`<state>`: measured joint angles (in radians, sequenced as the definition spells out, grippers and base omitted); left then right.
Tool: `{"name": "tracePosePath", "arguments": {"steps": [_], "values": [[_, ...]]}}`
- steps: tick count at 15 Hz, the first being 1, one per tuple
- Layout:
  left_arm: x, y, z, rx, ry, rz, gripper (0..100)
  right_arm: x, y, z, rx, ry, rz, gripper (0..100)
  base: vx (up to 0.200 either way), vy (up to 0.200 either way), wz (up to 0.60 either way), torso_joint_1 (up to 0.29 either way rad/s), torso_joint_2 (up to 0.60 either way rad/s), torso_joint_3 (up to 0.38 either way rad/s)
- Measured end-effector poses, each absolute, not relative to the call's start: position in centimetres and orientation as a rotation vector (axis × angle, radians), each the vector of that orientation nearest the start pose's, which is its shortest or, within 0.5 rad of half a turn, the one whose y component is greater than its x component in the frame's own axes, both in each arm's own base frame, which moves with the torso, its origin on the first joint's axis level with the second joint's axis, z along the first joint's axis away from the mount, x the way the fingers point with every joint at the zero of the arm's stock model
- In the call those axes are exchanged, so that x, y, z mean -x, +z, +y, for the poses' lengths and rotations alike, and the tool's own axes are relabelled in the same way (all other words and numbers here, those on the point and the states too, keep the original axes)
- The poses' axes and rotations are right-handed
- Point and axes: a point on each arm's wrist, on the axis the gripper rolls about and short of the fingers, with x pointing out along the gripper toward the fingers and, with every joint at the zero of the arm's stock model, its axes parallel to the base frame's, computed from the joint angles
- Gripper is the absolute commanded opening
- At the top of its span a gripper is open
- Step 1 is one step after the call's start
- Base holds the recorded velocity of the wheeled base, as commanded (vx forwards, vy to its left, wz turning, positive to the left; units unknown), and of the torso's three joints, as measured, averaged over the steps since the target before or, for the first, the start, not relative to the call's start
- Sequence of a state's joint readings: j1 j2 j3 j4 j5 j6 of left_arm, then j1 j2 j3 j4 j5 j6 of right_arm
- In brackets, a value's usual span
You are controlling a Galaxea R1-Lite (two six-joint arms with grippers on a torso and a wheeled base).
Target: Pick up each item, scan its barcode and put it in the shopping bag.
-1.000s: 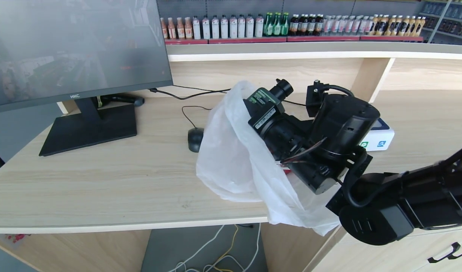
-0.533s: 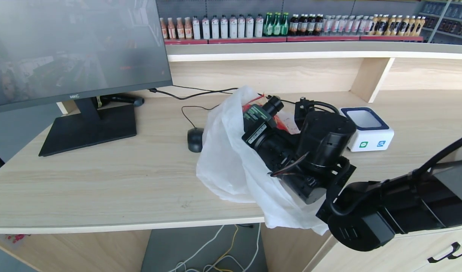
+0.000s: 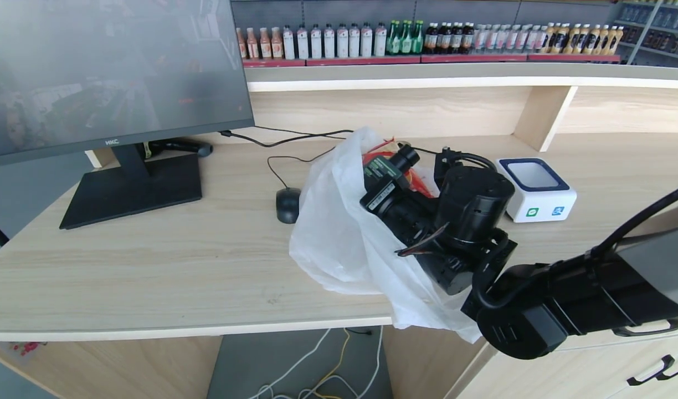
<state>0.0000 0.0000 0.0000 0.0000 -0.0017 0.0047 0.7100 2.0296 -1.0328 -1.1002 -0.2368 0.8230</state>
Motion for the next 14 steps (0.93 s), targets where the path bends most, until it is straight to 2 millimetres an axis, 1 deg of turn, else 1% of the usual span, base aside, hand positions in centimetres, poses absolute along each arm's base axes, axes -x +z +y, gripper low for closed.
{"name": "tracePosePath", "arguments": {"steps": [11,12,14], "values": [[2.28,7.55,0.0,-0.004,-0.002,0.0,100,-29.93,17.47,24.91,-0.855,0.474,0.11,0,0.0,0.0,0.0,0.0,0.0,0.0],[2.28,7.55,0.0,-0.004,-0.002,0.0,100,-29.85,17.54,24.84,-0.855,0.473,0.109,100,0.0,0.0,0.0,0.0,0.0,0.0],[2.28,7.55,0.0,-0.004,-0.003,0.0,100,-29.58,17.5,24.6,-0.858,0.471,0.111,100,0.0,0.0,0.0,0.0,0.0,0.0]]}}
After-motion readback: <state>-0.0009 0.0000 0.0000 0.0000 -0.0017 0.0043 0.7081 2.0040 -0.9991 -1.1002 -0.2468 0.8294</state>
